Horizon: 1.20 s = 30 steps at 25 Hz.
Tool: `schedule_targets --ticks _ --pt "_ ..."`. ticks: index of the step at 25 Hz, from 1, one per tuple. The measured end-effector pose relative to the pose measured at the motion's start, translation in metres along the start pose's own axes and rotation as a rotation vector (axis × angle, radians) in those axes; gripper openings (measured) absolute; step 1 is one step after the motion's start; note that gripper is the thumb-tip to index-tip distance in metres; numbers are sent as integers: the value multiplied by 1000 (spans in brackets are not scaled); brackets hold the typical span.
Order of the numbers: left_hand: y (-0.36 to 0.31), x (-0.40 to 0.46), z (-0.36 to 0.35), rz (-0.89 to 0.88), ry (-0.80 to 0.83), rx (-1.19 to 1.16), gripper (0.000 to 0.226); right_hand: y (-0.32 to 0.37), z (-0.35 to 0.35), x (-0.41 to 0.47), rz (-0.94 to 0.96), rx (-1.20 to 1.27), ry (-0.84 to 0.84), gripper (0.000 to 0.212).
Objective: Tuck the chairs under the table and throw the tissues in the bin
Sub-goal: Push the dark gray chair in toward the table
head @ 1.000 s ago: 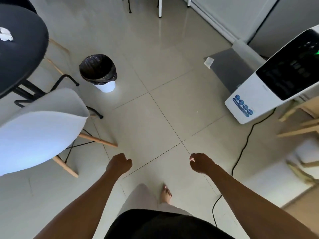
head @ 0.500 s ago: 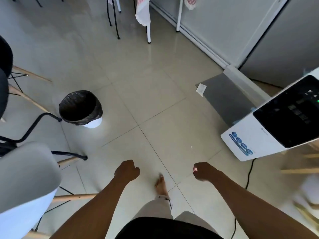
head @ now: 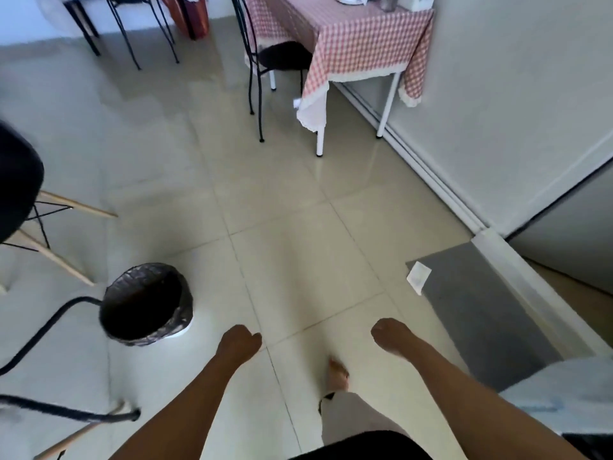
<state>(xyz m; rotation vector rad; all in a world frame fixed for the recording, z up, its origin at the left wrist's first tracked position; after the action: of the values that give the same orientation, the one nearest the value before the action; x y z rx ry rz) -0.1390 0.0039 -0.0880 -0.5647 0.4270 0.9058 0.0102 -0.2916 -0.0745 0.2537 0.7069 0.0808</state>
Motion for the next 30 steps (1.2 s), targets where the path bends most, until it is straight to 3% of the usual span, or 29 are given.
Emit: schedule_targets --ticks 2,5,10,20,30 --pt "-21 31 22 82 20 -123 26 39 39 42 11 4 63 35" --pt "-45 88 66 221 -8 -298 32 111 98 110 49 15 71 24" --pt "-46 190 139 419 -55 -642 21 245 140 215 80 33 152 6" --pt "-42 395 310 618 -63 -720 26 536 184 383 31 407 366 10" --pt "-54 611 481 796 -241 -1100 22 823 249 576 160 137 403 6"
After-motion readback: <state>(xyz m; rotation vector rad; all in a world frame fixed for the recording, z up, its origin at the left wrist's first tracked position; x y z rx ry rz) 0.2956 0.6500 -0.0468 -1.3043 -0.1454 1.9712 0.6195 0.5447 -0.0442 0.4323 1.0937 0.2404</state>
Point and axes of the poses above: each hand's wrist, its own x-axis towards the middle knuckle, its own z-axis out of the back of the hand, y = z × x, the point moved 8 cm from there along x, towards the middle knuckle, and after that the axes turned 9 degrees about -y, right-handed, at the moved point
